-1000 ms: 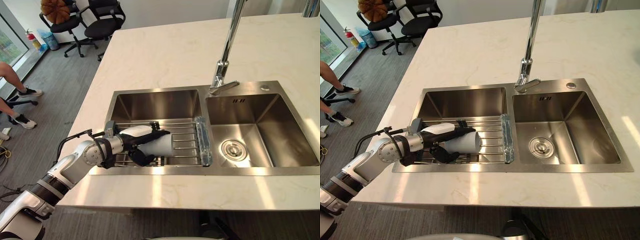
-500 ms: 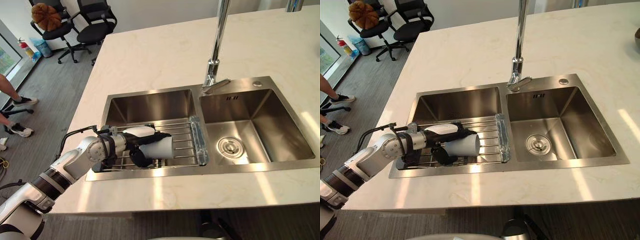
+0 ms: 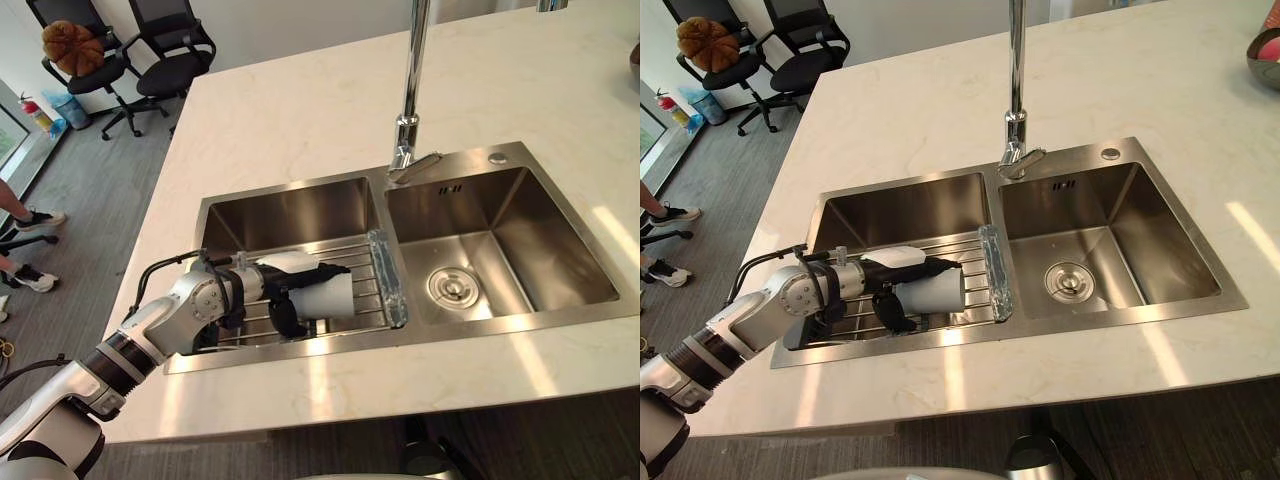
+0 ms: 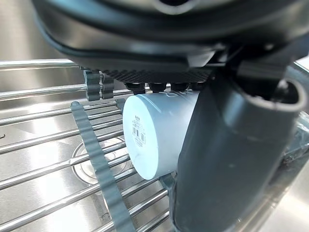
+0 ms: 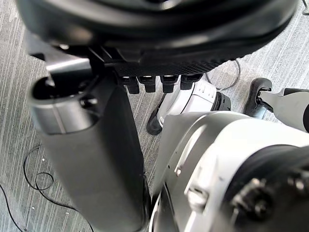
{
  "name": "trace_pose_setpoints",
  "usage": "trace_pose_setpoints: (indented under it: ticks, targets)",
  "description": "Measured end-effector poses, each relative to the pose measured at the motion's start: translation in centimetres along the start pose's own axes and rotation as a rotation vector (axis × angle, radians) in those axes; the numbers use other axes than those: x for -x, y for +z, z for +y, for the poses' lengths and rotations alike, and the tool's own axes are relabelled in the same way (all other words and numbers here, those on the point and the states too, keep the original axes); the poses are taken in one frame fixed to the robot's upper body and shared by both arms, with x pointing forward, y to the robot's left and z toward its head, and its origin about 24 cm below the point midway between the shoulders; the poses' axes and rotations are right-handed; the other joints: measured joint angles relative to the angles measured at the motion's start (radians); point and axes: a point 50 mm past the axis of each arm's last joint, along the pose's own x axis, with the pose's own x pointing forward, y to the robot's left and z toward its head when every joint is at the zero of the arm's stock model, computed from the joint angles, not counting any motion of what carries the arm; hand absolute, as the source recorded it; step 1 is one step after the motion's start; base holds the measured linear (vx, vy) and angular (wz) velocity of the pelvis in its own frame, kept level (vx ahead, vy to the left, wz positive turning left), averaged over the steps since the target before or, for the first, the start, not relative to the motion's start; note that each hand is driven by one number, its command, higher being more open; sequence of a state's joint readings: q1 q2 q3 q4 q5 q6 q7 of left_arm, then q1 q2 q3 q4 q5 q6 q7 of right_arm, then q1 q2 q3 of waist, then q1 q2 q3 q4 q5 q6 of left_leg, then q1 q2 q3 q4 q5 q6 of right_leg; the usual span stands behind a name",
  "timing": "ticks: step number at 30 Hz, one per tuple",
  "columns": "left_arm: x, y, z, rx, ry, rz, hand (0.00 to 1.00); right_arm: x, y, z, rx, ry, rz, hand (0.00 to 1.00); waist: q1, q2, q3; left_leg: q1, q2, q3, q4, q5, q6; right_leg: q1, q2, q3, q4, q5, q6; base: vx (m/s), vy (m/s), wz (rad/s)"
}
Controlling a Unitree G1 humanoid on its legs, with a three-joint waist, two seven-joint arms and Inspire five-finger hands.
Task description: Walk over to the sink, pick up the cup, carry it to the dishwasher, place the cup inside the dishwasher, then close the dishwasher door
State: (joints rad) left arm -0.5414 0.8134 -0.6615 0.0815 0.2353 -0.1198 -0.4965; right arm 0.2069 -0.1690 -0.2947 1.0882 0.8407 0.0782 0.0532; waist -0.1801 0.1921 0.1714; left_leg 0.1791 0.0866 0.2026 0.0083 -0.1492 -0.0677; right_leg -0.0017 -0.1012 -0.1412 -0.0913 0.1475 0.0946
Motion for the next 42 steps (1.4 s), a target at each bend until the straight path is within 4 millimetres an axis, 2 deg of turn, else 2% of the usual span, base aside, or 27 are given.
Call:
trace_pose_setpoints:
  ticks: [1,2,13,24,30,33,35,38,39,41,42]
  targets:
    - [-0.2,0.0,0.0,0.009,0.010,0.001,1.00,0.0,0.1,0.0,-0.004,0.000,-0.002,1.00,0.000,0.000,0.002,0.001,0.000,0.000,0.000,0.000,0.000,0.000,0.001,0.001,0.000,0.000,0.000,-0.04,-0.030,-0.04]
    - [-0.3,-0.1,-0.1,0.016,0.021,0.005,0.00,0.0,0.1,0.0,-0.006,0.001,-0.004,1.00,0.000,0.000,0.006,0.002,0.001,0.001,0.000,-0.001,0.000,0.000,0.001,0.003,0.000,0.000,0.000,-0.03,-0.027,-0.03]
    - [-1.9,-0.5,-0.7,0.062,0.142,0.031,0.00,0.0,0.1,0.1,-0.002,0.007,-0.004,1.00,-0.005,-0.006,0.023,0.004,0.010,0.004,0.001,-0.003,-0.004,0.000,0.008,0.006,0.001,0.000,0.000,-0.04,-0.031,-0.01]
    - [-1.9,-1.1,-1.8,0.057,0.214,0.025,0.00,0.0,0.0,0.2,0.023,0.012,0.001,1.00,-0.005,-0.007,0.023,0.005,0.014,0.005,0.010,-0.005,-0.006,0.006,0.011,0.004,0.000,0.000,-0.001,-0.04,-0.022,-0.01]
    - [-1.2,-1.6,-2.7,0.176,0.405,0.002,0.00,0.0,0.2,0.2,0.045,0.031,-0.006,1.00,-0.002,-0.009,0.025,0.003,0.016,-0.010,0.012,-0.004,-0.006,0.012,0.009,-0.013,0.000,-0.001,-0.002,0.00,-0.002,0.06]
    - [0.4,-1.6,-3.3,0.247,0.509,0.005,0.00,0.0,0.2,0.3,0.066,0.037,-0.009,1.00,0.004,-0.016,0.030,-0.008,0.017,-0.033,0.016,-0.003,-0.005,0.016,0.005,-0.035,0.005,-0.004,-0.003,0.00,-0.023,0.23]
    - [1.9,-1.3,-3.0,0.313,0.591,-0.019,0.00,0.0,0.3,0.2,0.062,0.039,-0.015,1.00,0.025,-0.026,0.037,-0.017,0.015,-0.056,0.023,0.000,-0.004,0.020,-0.001,-0.060,0.006,-0.004,-0.003,0.00,-0.018,0.34]
    - [6.2,-1.2,-0.9,0.674,0.817,-0.177,0.00,0.2,0.9,-0.5,0.002,0.027,-0.044,1.00,0.097,-0.038,0.033,-0.023,0.003,-0.101,0.031,0.007,0.002,0.044,-0.012,-0.109,0.006,-0.008,-0.001,-0.01,-0.002,0.42]
    - [7.1,-1.4,-0.3,0.747,0.873,-0.219,0.00,0.2,1.0,-0.5,-0.012,0.033,-0.052,1.00,0.110,-0.042,0.031,-0.025,-0.002,-0.111,0.035,0.009,0.004,0.050,-0.019,-0.117,0.007,-0.012,0.000,-0.03,-0.001,0.40]
    - [10.5,-2.6,1.5,0.982,1.095,-0.401,0.00,0.2,1.6,-0.3,-0.032,0.052,-0.079,1.00,0.158,-0.055,0.023,-0.026,-0.013,-0.136,0.039,0.018,0.007,0.059,-0.033,-0.137,0.022,-0.022,0.003,-0.07,-0.003,0.36]
    - [11.4,-3.0,1.7,1.024,1.138,-0.441,0.00,0.2,1.7,-0.1,-0.028,0.060,-0.083,1.00,0.168,-0.058,0.021,-0.025,-0.014,-0.139,0.040,0.020,0.008,0.059,-0.036,-0.139,0.033,-0.028,0.004,-0.10,-0.010,0.22]
